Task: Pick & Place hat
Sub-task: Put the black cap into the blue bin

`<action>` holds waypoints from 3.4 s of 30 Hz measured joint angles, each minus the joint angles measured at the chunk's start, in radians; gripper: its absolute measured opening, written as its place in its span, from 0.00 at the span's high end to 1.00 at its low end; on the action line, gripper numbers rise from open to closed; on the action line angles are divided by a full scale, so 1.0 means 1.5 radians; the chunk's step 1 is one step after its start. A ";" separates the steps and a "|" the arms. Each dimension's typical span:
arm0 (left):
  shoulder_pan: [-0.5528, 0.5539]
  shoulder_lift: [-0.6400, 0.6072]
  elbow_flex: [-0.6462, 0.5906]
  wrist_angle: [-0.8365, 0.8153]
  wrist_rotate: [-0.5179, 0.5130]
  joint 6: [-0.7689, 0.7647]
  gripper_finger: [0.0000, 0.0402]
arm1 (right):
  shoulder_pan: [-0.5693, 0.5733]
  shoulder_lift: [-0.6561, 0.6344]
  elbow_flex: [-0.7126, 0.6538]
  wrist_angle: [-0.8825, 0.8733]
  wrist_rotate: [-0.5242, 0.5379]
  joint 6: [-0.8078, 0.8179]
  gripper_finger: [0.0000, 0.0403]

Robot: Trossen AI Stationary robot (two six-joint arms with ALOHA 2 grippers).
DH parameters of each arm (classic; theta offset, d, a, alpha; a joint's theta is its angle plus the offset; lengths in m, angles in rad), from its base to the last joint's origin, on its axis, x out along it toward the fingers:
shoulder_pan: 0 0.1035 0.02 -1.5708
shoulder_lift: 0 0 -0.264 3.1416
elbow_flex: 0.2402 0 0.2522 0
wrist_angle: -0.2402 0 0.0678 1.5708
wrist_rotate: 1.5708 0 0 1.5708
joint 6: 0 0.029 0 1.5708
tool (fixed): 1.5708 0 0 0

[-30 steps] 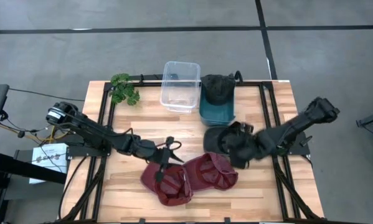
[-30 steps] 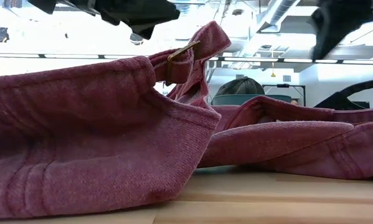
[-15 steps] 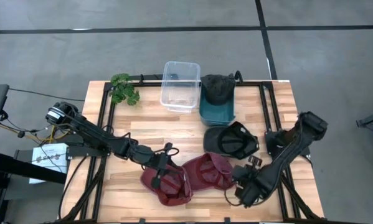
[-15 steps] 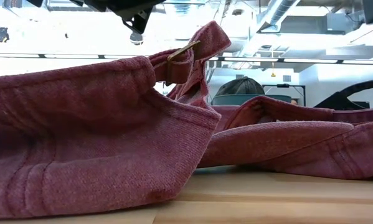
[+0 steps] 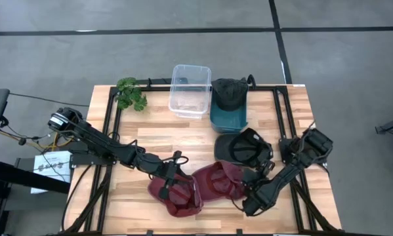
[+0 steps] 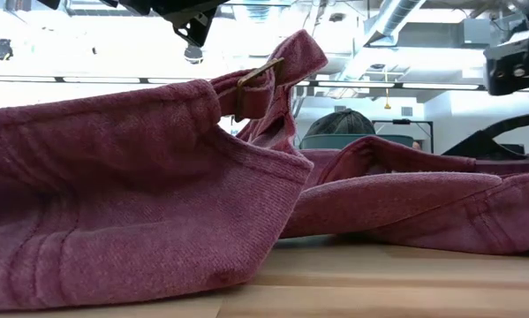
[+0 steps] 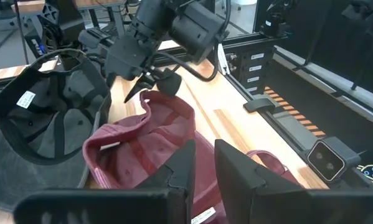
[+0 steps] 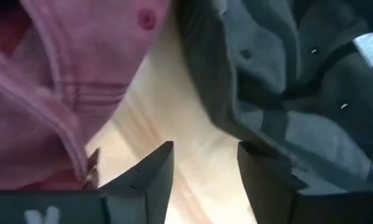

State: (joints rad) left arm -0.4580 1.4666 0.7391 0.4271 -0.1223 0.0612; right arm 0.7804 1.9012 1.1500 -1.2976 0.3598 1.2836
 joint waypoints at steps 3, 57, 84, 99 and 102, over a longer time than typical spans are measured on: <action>0.000 0.000 0.000 0.000 0.000 -0.012 0.85 | -0.013 0.000 0.000 -0.009 0.022 -0.024 0.51; -0.010 0.000 0.000 0.000 0.000 -0.029 0.85 | -0.022 -0.231 -0.024 -0.074 0.087 -0.047 1.00; -0.010 0.000 -0.001 0.057 0.000 -0.029 0.85 | -0.072 -0.250 0.198 -0.123 0.273 -0.111 1.00; -0.014 0.000 -0.001 0.124 0.001 -0.029 0.66 | -0.133 -0.250 0.198 0.112 0.271 -0.283 1.00; -0.013 0.001 -0.001 0.147 0.000 -0.029 0.62 | -0.148 -0.250 0.198 0.133 0.274 -0.287 1.00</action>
State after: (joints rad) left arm -0.4782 1.4673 0.7383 0.6469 -0.1223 0.0175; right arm 0.5590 1.5261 1.4471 -1.0982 0.7703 0.8527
